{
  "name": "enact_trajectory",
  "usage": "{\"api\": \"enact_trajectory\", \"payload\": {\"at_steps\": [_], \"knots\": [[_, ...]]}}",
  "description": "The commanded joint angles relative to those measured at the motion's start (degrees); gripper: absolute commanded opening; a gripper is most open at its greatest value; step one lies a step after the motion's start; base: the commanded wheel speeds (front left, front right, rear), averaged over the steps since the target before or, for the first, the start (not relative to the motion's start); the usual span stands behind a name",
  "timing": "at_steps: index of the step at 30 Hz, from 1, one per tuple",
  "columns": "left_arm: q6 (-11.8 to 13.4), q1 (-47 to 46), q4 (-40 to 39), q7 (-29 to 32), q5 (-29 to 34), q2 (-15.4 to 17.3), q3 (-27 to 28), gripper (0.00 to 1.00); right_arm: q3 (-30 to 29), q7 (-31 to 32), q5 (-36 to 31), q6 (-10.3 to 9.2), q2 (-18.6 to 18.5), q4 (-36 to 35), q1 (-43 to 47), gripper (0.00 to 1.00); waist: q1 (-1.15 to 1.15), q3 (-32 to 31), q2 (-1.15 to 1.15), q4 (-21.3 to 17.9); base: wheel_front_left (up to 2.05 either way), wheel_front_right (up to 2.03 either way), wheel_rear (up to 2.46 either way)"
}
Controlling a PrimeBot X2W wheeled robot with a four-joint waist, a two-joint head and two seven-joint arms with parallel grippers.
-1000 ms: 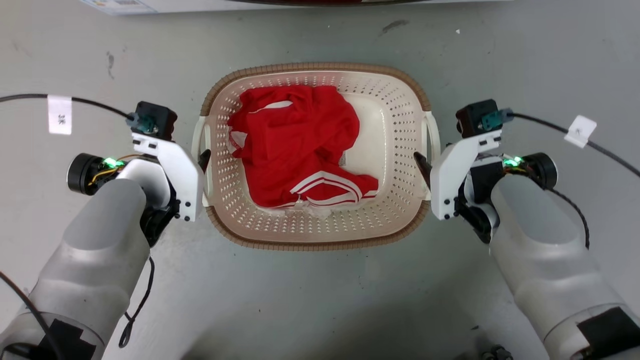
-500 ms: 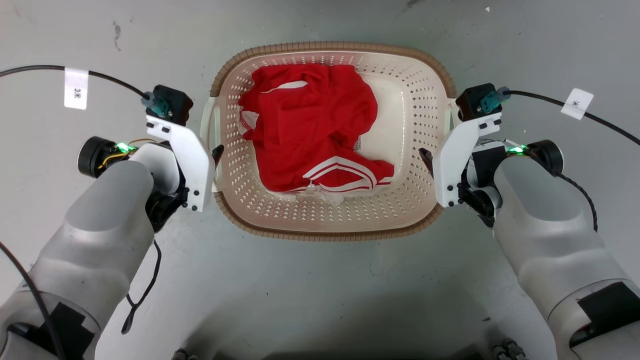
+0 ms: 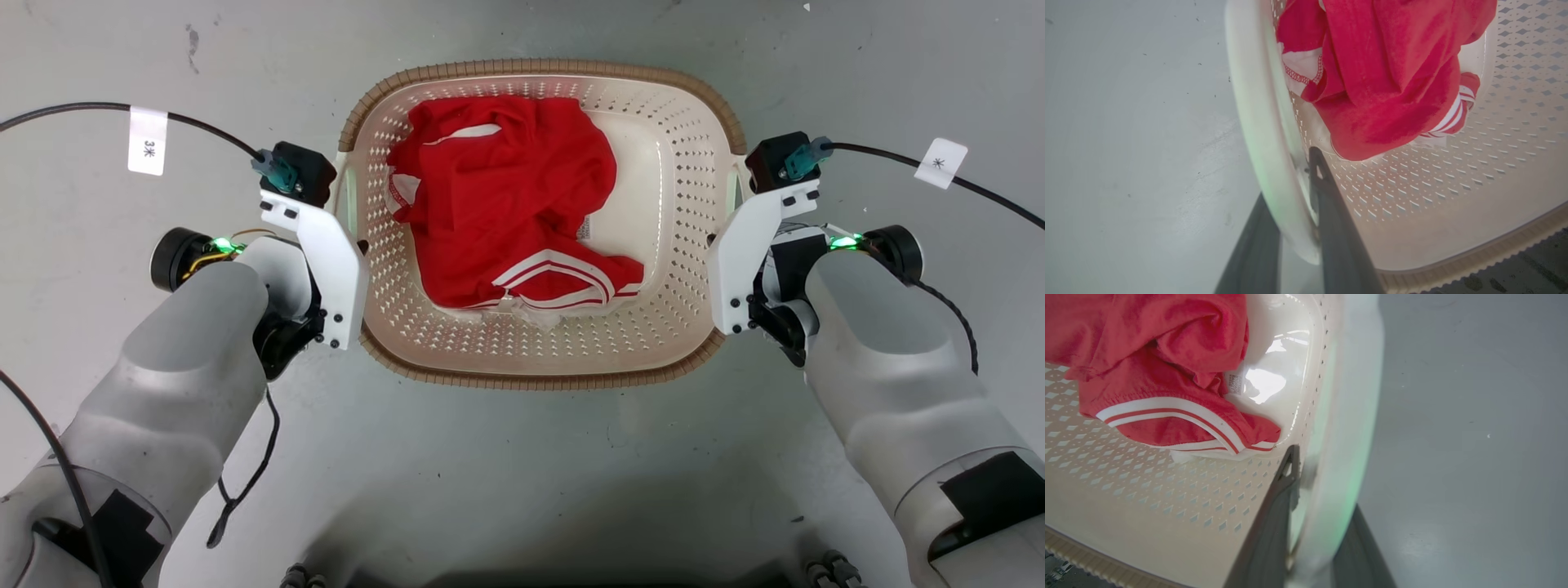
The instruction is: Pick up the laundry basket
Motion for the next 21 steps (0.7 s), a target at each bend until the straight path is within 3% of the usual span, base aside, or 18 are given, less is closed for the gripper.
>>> {"api": "enact_trajectory", "payload": {"at_steps": [1, 10, 21], "knots": [[0.1, -0.7, 0.2, 0.1, -0.8, 0.8, -1.0, 0.00, 0.4, -0.2, -0.3, 0.00, -0.2, 0.4, -0.8, 0.00, 0.00, -0.3, 0.00, 0.1, 0.00, 0.00, 0.00], [0.1, 1.5, -1.3, 4.0, -6.8, 1.4, -5.2, 0.00, 0.9, 5.0, -0.4, -0.01, -0.3, 2.2, 1.4, 0.00, 0.00, -5.8, 0.00, -0.2, 0.00, 0.00, 0.00], [0.1, 5.1, -6.2, 14.4, -15.9, 5.0, -10.9, 0.00, 1.7, 18.9, 0.8, -0.04, -0.5, 3.1, 6.8, 0.00, 0.00, -22.4, 0.00, -0.9, 0.00, 0.00, 0.00]]}}
